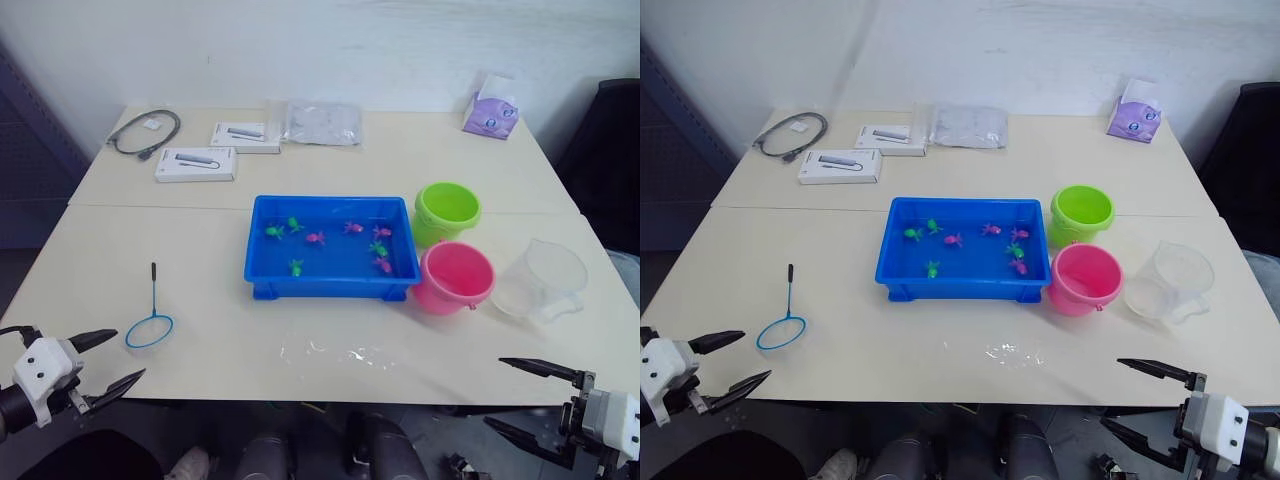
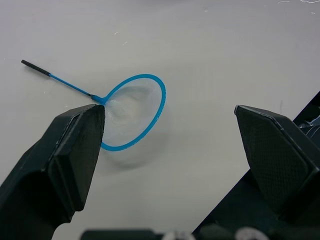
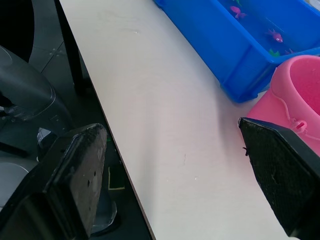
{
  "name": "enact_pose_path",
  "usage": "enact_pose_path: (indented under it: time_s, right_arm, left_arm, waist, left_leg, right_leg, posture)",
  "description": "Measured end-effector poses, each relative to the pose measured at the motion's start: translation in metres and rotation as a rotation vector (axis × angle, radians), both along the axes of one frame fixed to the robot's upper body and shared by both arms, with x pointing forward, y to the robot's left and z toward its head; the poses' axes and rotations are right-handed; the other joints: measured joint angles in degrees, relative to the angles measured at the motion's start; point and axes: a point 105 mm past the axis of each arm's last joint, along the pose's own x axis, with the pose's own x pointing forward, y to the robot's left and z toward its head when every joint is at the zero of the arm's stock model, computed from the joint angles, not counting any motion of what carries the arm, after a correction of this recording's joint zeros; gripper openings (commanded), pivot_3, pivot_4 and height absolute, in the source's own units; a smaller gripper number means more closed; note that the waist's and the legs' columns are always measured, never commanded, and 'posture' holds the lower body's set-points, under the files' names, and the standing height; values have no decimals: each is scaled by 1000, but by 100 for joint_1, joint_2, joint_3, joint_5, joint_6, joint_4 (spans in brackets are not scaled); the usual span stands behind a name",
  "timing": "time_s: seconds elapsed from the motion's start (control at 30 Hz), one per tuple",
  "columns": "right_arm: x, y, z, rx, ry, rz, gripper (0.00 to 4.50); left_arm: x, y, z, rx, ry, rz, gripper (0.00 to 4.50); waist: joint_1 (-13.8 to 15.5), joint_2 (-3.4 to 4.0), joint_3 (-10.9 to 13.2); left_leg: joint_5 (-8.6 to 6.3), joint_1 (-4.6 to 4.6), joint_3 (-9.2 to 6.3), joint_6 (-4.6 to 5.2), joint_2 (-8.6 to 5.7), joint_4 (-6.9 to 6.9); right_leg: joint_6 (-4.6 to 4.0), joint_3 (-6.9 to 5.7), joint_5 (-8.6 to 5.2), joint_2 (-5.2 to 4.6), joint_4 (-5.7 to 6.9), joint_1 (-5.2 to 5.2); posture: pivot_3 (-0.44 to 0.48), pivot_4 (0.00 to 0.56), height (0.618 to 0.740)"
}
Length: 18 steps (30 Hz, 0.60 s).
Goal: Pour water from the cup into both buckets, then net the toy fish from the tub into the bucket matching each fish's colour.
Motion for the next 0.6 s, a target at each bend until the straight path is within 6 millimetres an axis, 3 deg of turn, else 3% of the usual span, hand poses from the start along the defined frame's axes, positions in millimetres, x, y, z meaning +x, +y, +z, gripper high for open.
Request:
enact_pose_path:
  time_s: [0.13, 0.2, 0.37, 0.5, 0.6]
  right_arm:
    - [-1, -1, 1, 81, -5, -101, 4500]
    - [0, -6, 5, 163, -25, -218, 4500]
    - [-2, -40, 14, 302, -88, -559, 4500]
    - [-1, -54, 0, 410, -94, -792, 4500]
    - [15, -62, -12, 438, -86, -963, 4500]
  left_arm:
    - [3, -9, 6, -105, 28, -5, 4460]
    - [5, -30, 13, -184, 70, -94, 4460]
    - [26, -81, 35, -275, 10, -267, 4460]
    - [36, -130, 43, -366, -28, -400, 4460]
    - [45, -155, 48, -424, -53, -458, 4460]
  waist:
    - [25, -3, 0]
    - [55, 8, -6]
    - [50, 28, -16]
    - [-17, 32, -18]
    - [-103, 34, -20]
  left_leg:
    - [0, -1, -2, -3, 4, -3]
    - [7, 0, -3, -39, 1, -3]
    - [8, 12, -1, -41, -3, -9]
    - [12, 25, 15, -50, 0, -15]
    - [14, 44, 31, -51, 0, -16]
  right_leg:
    - [-4, -3, -3, 1, 5, -1]
    - [-7, 0, -4, -3, 5, 1]
    - [-7, 8, -4, -7, 8, 10]
    - [-6, 22, -4, 3, 19, 9]
    - [-7, 36, -4, 5, 36, 14]
  posture:
    - [0, 150, 740]
    - [0, 150, 740]
    - [0, 150, 740]
    - [0, 150, 740]
    - [0, 150, 740]
